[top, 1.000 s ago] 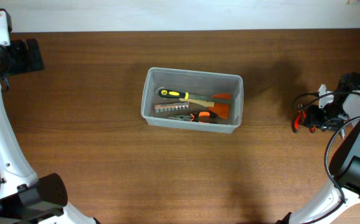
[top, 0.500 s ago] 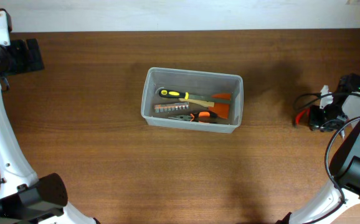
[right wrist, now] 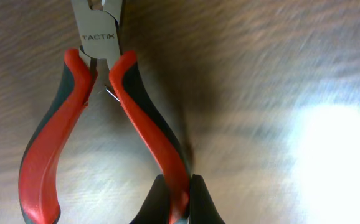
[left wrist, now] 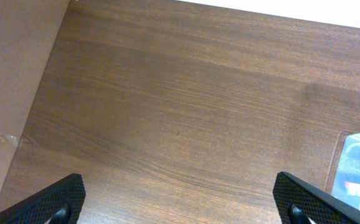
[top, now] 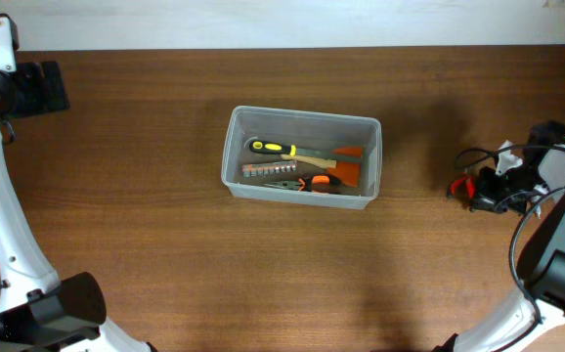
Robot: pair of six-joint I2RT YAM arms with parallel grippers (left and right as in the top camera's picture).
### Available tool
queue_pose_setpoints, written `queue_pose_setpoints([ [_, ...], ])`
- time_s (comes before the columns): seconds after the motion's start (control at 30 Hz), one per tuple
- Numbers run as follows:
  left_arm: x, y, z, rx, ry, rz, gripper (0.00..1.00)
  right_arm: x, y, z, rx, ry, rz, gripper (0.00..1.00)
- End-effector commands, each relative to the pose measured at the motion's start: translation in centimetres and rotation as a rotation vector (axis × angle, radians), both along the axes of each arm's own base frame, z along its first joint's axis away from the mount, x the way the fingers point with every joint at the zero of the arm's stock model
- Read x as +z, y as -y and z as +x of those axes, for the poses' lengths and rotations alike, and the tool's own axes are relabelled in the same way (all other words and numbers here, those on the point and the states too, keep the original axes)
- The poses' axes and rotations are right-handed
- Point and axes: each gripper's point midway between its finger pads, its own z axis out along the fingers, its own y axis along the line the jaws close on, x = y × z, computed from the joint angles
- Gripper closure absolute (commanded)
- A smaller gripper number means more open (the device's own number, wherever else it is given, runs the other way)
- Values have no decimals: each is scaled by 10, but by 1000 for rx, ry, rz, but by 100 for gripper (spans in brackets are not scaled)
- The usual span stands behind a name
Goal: Pack container
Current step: 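Grasp the red-black cutting pliers with the right gripper and lift, then carry the red pliers into the container and lower them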
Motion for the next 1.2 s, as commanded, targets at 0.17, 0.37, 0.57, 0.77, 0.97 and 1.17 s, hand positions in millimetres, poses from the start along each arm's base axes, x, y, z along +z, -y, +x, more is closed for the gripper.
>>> queue_pose_setpoints([
  [0.17, 2, 0, -1, 6, 9, -8, 1, 156, -32, 31, 85, 350, -85, 96],
  [0.37, 2, 0, -1, 6, 9, -8, 1, 239, -109, 32, 359, 580, -154, 96],
  [0.57, 2, 0, -1, 6, 9, -8, 1, 259, -210, 33, 860, 756, -198, 96],
  [0.77, 2, 0, -1, 6, 9, -8, 1, 234, -279, 28, 1447, 828, -268, 96],
  [0.97, 2, 0, -2, 8, 4, -7, 1, 207, -313, 57, 1677, 901, -322, 96],
  [1.17, 1, 0, -3, 8, 1, -8, 1, 173, -326, 97, 1672, 928, -338, 96],
])
